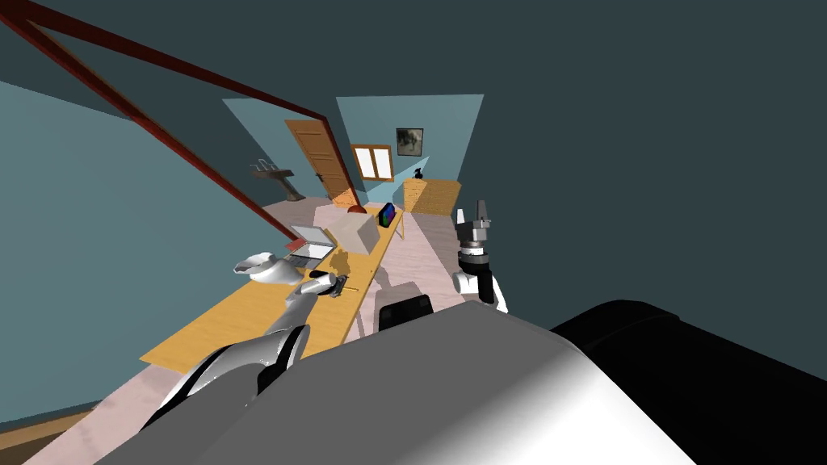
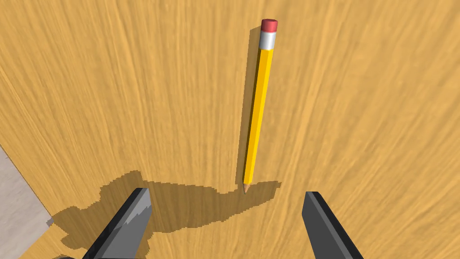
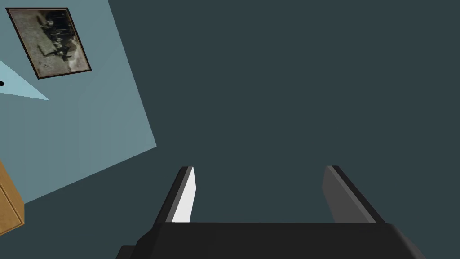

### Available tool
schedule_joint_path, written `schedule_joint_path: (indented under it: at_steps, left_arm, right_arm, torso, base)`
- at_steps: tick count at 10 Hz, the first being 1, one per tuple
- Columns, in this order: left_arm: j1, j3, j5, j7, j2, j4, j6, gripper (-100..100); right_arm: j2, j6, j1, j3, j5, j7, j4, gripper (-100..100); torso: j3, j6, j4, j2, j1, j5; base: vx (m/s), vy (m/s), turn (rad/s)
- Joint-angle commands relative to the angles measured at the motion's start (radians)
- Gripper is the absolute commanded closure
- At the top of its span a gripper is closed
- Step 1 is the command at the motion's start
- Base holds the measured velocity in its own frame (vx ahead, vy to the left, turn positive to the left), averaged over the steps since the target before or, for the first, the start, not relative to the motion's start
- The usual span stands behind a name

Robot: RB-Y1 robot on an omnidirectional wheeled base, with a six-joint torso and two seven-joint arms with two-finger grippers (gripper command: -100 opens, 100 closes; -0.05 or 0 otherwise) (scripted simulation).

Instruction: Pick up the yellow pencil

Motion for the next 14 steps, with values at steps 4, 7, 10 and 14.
schedule_joint_path:
  at_steps: [4, 7, 10, 14]
  left_arm:
    - [-0.051, 0.0, 0.032, -0.033, 0.016, 0.101, 0.107, -100]
    - [-0.078, 0.0, 0.049, -0.053, 0.022, 0.165, 0.149, -100]
    - [-0.087, -0.001, 0.056, -0.06, 0.024, 0.189, 0.165, -100]
    - [-0.1, 0.0, 0.071, -0.077, 0.024, 0.244, 0.185, -100]
  right_arm:
    - [0.0, 0.0, 0.0, 0.0, 0.0, 0.0, 0.0, 0]
    - [0.0, 0.0, 0.0, 0.0, 0.0, 0.0, 0.0, 0]
    - [0.0, 0.0, 0.0, 0.0, 0.0, 0.0, 0.0, 0]
    - [0.0, 0.0, 0.0, 0.0, 0.0, 0.0, 0.0, 0]
  torso:
    - [0.0, 0.0, 0.0, 0.0, -0.001, 0.0]
    - [0.0, 0.0, 0.0, 0.0, 0.0, 0.0]
    - [0.0, 0.0, 0.0, 0.0, 0.0, 0.0]
    - [0.0, 0.0, 0.0, 0.0, 0.0, 0.0]
  base:
    - [0.017, 0.006, -0.109]
    - [0.022, 0.014, -0.083]
    - [0.011, 0.008, -0.046]
    - [0.01, 0.008, -0.047]
